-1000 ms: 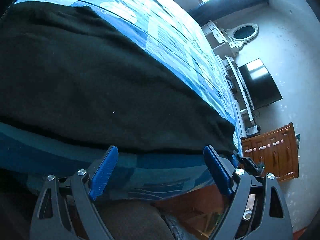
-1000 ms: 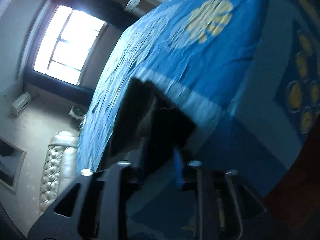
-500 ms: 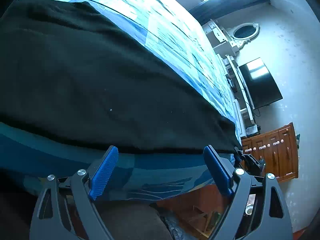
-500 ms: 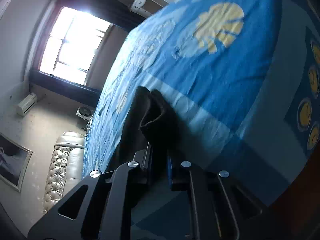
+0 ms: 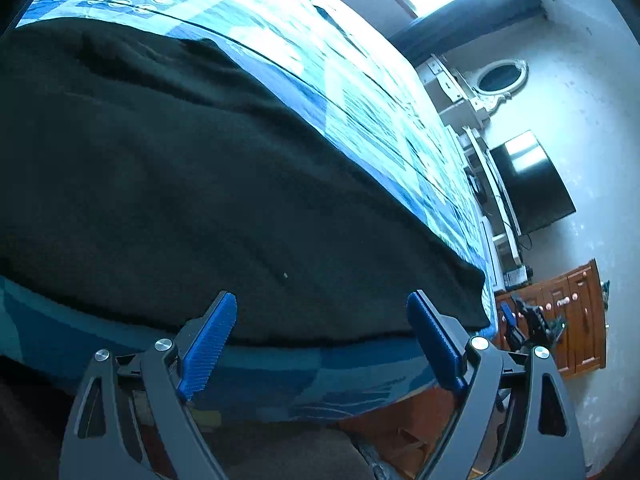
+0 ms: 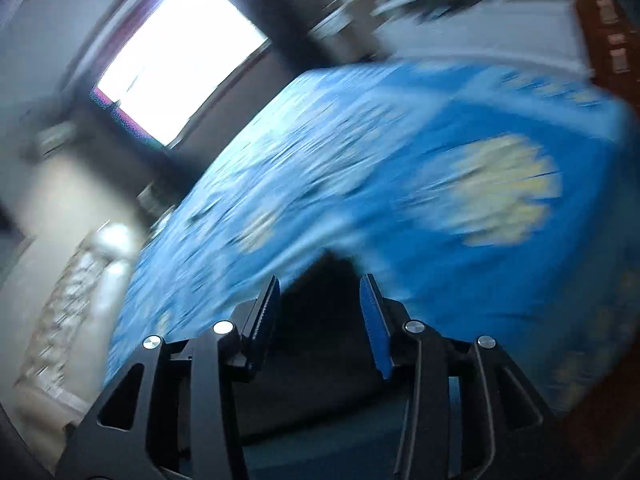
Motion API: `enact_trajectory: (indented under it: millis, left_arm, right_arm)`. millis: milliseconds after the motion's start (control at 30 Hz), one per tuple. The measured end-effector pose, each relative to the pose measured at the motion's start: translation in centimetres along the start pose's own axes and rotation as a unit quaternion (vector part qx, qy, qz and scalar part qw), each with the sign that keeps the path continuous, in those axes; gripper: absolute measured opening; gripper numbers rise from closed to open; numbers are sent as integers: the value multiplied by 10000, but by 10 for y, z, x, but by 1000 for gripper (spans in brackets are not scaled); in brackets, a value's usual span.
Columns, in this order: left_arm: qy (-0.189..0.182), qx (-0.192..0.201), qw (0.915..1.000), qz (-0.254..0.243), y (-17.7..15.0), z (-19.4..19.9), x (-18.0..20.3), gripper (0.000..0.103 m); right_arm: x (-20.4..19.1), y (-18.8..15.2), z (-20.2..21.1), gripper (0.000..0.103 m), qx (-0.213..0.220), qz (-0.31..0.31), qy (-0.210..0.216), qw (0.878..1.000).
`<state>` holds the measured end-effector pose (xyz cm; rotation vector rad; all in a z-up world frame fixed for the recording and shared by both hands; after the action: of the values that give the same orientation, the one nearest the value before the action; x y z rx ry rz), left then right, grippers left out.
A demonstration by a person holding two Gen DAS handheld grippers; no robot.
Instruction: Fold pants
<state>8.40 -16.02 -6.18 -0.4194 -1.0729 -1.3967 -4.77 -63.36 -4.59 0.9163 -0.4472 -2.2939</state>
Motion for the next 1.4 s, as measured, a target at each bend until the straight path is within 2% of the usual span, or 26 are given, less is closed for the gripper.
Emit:
enact_trajectory:
  millis: [67,133,167,200,233,300,367,467,533,633,733,833,933,1033,1133,1167,1233,1267,1300,1400]
  left_arm:
    - [-7,61,10000,15,3,2,-1,86]
    - [37,105,9999,-15,7,5,-3,86]
    - [74,115,9999,-27,8,6,-5,86]
    - [134,117,9998,-29,9,8,-9,86]
    - [201,114,9997,-15,11,10,-14,86]
    - [288,138,9995,41,14,15,-23,86]
    - [365,156,9992,101,16,22,-32,86]
    - [417,283,9986,153,22,39,-46,86]
    - [412,354,9984,158,25,48,-51,86]
    - [440,492,9978,117,35,67,-58,86]
    - [406,831,9957,-12,50,93,-58,86]
    - [565,1178,9912,-205,65,123,-65,86]
    - [859,1370,9865,-250,75,143,-81,86]
    - [1037,1509,9831,-88,83,158,-100,86]
    - [940,1612,9822,203,84,174,-122,86]
    - [893,1605,9826,272,86,178,-127,86]
    - [832,1509,9845,325,86,179,-136,86]
    - [850,1469,9850,315,87,175,-135,86]
    - [919,1416,9851,313,85,174,-139,86]
    - [988,1307,9857,385,79,173,-146,86]
  right_arm:
    - [-22,-3,-34,42,-436,346,71,9984]
    - [-31,-4,-65,55,-818,410,181,9956]
    - [-27,-3,-78,55,-941,361,63,9949]
    - [-23,1,-84,53,-917,308,-40,9953]
    - [-18,6,-87,47,-859,234,-98,9960]
    - [-1,22,-83,37,-601,118,-540,9967]
    - [17,34,-73,36,-441,-169,-533,9975]
    - [40,43,-43,72,-56,-271,-926,9953]
    - [45,40,-37,73,-206,-263,-733,9968]
    - [66,22,-35,73,-785,-492,-388,9949]
    - [82,6,-32,73,-1107,-821,11,9905]
    - [90,-8,-28,74,-1317,-1280,666,9807]
    - [87,-20,-38,75,-1656,-1595,1345,9639]
    - [84,-21,-45,77,-1657,-1682,1431,9611]
    - [74,-21,-49,79,-1735,-1414,1337,9654]
    - [70,-22,-51,77,-1745,-1292,1223,9685]
    - [62,-24,-51,55,-1802,-1101,959,9727]
    - [58,-29,-57,24,-1924,-976,849,9728]
    - [55,-34,-61,20,-2006,-931,771,9722]
    - [52,-35,-60,20,-1870,-905,634,9761]
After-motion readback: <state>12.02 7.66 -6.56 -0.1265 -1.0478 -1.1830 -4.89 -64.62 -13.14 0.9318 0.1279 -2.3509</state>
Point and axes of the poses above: each gripper's, at about its wrist camera, not at the fingertips, and z roughly against the way its jaws point, x to its right, y to its top, the point moved 6 cm from there along -z, roughly the way its jaws point, and after that the axes turned 14 degrees about -y, right-handed, at the moved point
